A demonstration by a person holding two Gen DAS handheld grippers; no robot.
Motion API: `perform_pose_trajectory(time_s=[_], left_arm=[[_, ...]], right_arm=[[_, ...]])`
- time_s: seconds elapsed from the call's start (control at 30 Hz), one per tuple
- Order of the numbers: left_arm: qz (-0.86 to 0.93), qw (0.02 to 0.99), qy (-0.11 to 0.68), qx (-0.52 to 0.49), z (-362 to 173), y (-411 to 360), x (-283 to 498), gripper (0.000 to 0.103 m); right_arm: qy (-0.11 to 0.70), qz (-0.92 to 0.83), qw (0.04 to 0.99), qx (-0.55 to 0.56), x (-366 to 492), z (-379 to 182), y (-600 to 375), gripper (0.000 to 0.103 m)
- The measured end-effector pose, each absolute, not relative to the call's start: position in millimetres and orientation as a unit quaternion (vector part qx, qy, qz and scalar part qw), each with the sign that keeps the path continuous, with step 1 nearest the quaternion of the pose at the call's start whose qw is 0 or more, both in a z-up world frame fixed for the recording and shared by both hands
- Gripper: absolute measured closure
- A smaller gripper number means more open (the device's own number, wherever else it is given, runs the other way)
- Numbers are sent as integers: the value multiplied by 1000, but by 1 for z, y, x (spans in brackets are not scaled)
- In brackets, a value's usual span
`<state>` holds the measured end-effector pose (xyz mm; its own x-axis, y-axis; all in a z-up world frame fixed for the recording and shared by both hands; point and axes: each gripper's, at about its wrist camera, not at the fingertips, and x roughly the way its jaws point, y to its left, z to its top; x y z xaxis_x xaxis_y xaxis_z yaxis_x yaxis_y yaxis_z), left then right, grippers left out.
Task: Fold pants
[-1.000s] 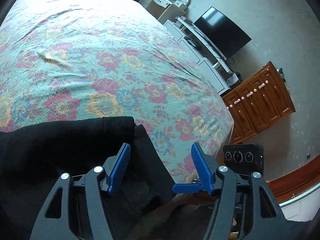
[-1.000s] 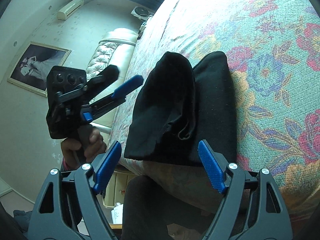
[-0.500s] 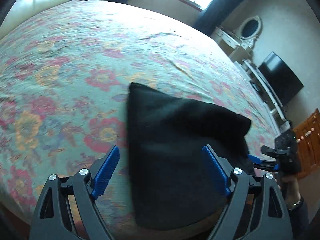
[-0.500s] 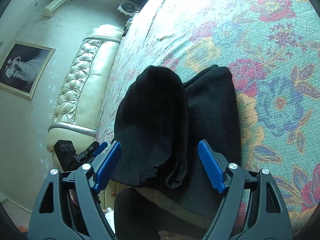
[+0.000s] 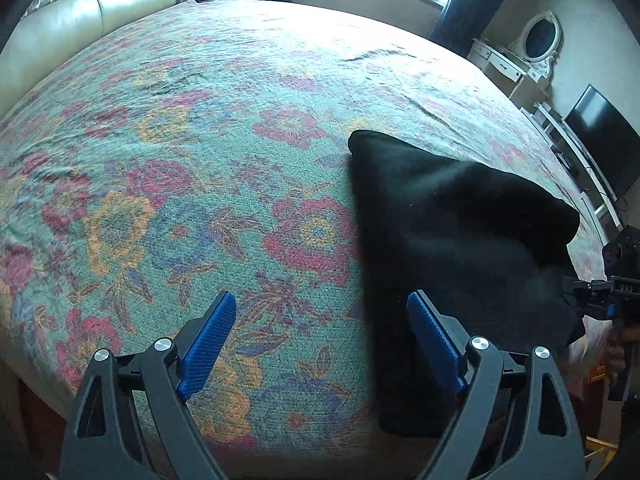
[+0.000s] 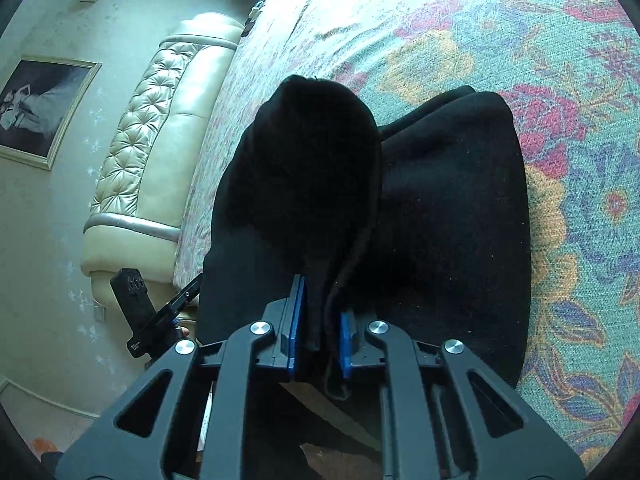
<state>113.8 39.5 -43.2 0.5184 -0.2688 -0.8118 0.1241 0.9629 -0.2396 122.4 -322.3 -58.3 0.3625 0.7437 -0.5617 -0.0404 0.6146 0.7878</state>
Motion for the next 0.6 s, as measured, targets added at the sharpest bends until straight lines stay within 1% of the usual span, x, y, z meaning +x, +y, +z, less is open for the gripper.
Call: perform_pose_trajectory(time_s=[0.2,0.33,0.47,0.6], left_arm=[[-142,850,484,-150,-48,48,110,17],[-177,831,495,-180,-49,43,107,17],[-198,823,502,-178,-50,30,103,17],[-202,830,498,-149,-48,13,99,17]], right_arm=[[465,283,767,341,113,-26,-322,92],[457,281,777,329,109,-12,-332,92],[463,262,778,335,104,-24,-349,92],[470,244,774,347,104,-41,-360,92]])
